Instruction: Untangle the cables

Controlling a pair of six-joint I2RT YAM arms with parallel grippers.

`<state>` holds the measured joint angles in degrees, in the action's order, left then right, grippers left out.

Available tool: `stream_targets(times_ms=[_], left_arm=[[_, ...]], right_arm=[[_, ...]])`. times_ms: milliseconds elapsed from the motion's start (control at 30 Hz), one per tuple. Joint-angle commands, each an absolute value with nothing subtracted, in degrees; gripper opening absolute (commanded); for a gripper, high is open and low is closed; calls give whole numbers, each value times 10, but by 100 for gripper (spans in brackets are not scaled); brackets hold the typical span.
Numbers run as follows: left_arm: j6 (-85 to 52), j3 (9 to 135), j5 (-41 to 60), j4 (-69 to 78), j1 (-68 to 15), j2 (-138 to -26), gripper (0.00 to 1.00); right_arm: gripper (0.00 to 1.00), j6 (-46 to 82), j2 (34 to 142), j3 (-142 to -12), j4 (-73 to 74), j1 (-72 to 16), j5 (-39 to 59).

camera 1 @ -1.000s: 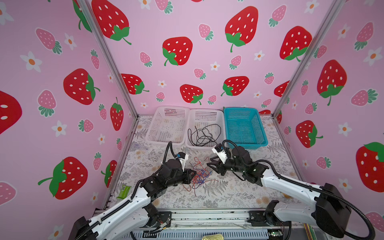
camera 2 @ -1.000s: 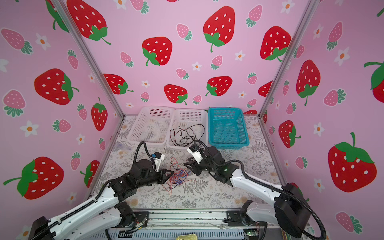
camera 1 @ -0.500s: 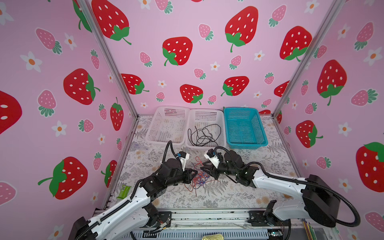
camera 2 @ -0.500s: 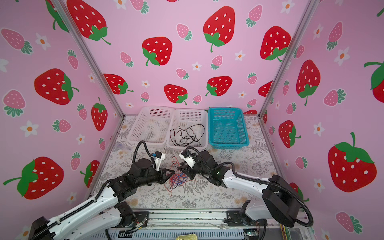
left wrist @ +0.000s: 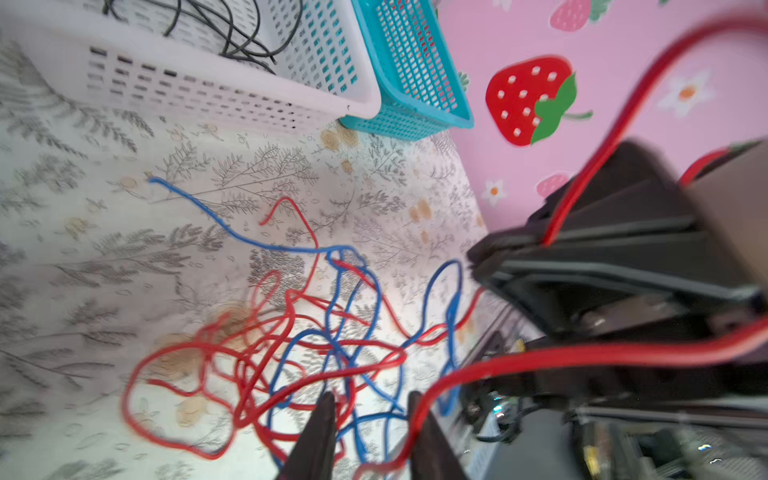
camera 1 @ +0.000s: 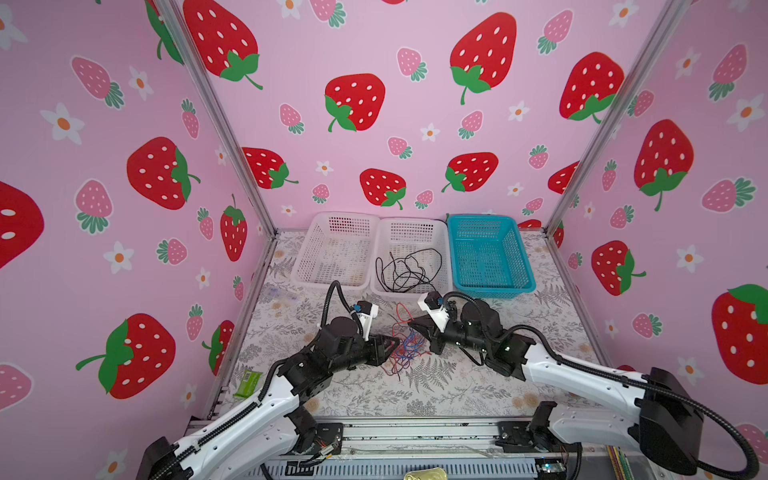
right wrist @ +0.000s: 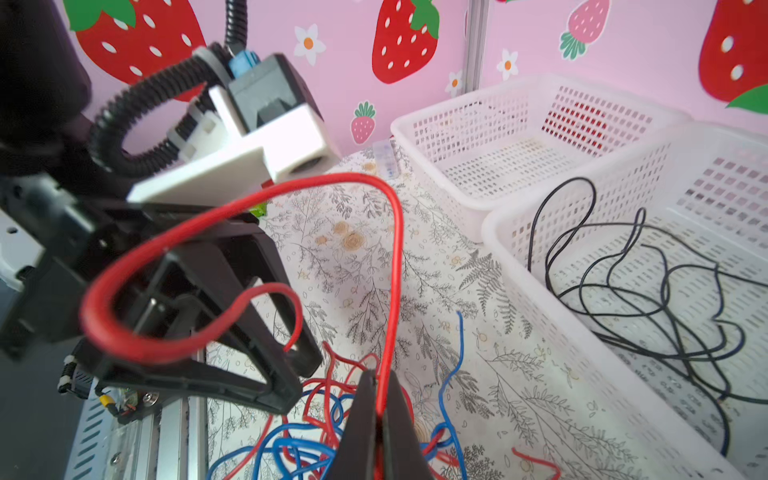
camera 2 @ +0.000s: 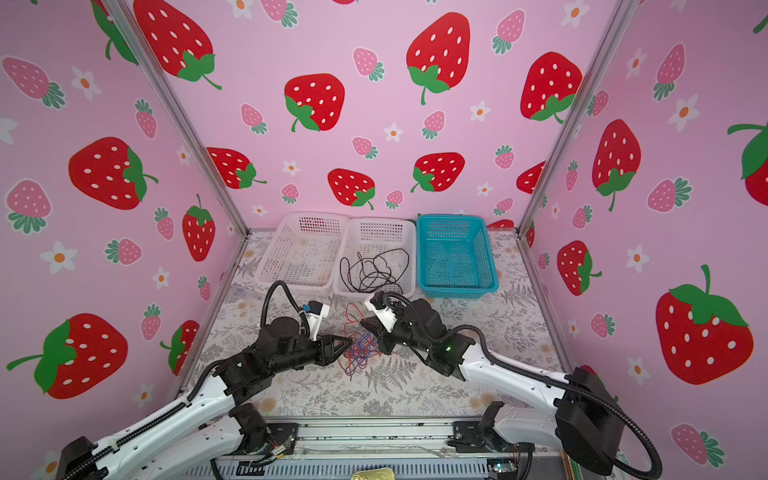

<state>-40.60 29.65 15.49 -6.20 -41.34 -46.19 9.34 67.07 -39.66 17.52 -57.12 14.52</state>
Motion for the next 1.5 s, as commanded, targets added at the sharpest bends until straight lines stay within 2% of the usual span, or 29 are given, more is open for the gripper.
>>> stream_targets(times_ms=[0, 167, 733, 833, 967, 1000, 1067, 1133, 1300, 1467], left_arm=[[-413, 287, 161, -45, -411, -466, 45], [-411, 284, 165, -38, -412, -475, 52], [-428, 253, 173, 18, -412, -497, 54], [-428, 253, 168, 18, -412, -489, 52], [-440, 246, 166, 33, -412, -469, 49], [-445, 243, 168, 38, -412, -464, 45], [-454, 234, 170, 52, -413, -449, 29], [-461, 231, 170, 58, -412, -437, 26], [-465, 234, 180, 57, -412, -429, 28], [-489, 231, 202, 86, -412, -433, 49]], right_arm=[[0, 95, 642, -435, 174, -573, 148], [0, 101, 624, -459, 161, -572, 158], [0, 158, 567, -482, 179, -565, 191], [0, 186, 563, -489, 184, -564, 193], [0, 232, 541, -481, 191, -565, 133], [0, 243, 536, -476, 190, -565, 113], [0, 267, 526, -470, 180, -564, 63], [0, 295, 526, -462, 175, -565, 25], [0, 326, 517, -463, 174, -564, 52], [0, 335, 513, -462, 142, -565, 7]])
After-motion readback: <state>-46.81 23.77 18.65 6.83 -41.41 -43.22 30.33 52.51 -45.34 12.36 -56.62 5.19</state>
